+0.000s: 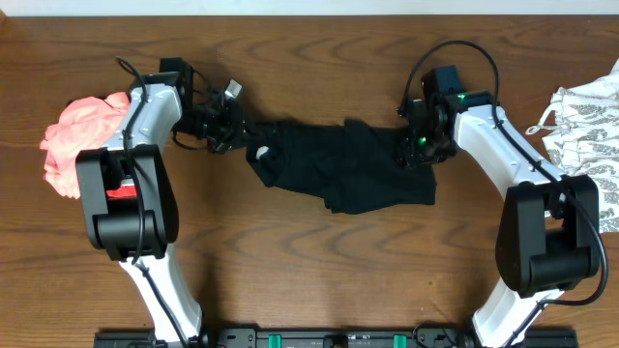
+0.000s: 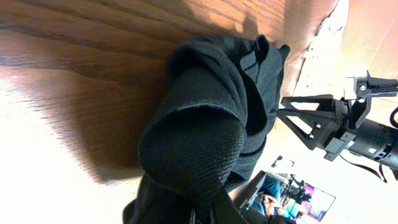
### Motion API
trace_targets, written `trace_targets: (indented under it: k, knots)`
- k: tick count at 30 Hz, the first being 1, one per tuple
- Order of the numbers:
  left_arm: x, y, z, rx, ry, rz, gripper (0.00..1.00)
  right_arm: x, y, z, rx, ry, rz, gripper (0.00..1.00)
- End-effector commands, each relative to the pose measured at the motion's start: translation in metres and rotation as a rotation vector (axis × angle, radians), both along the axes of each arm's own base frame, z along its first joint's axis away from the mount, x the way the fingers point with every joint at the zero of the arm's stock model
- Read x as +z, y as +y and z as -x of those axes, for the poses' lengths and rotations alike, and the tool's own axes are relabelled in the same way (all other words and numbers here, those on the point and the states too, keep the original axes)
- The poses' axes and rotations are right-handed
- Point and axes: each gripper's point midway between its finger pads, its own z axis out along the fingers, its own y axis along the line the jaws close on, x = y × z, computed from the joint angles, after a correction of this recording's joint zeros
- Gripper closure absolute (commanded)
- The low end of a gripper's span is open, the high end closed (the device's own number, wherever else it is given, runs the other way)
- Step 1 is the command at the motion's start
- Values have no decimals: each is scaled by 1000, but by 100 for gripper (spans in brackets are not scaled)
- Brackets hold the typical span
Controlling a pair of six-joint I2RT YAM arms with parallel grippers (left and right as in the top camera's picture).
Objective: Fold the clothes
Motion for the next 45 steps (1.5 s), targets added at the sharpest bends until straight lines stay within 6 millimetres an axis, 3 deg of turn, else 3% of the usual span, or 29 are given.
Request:
trace_targets:
  k: [1, 6, 10, 19, 26, 29, 32, 38, 45]
  knots:
    - [28, 15, -4, 28, -82, 6, 94, -2, -10, -7, 9, -29, 77, 61]
    - [59, 34, -7, 74, -167, -12, 94, -2, -16, -12, -10, -45, 101, 62]
    - [68, 42, -6, 89, -196, -65, 94, -1, -17, -15, -24, -55, 97, 63]
    - [78, 37, -3, 114, -163, -37, 94, -5, -15, -10, -33, -39, 90, 64]
    - [114, -12, 3, 57, -222, 8, 94, -6, -15, -10, -39, -37, 89, 65]
    - [126, -50, 0, 18, -283, 2, 94, -6, -18, -10, -68, -32, 101, 68]
    - [131, -96, -3, -33, -358, -14, 94, -7, -44, -13, -206, -36, 206, 69]
    - [118, -162, 4, -72, -472, -184, 94, -7, -76, -13, -323, -19, 239, 69]
    - [89, -203, 19, -107, -562, -402, 93, -6, -101, -4, -375, 25, 246, 70]
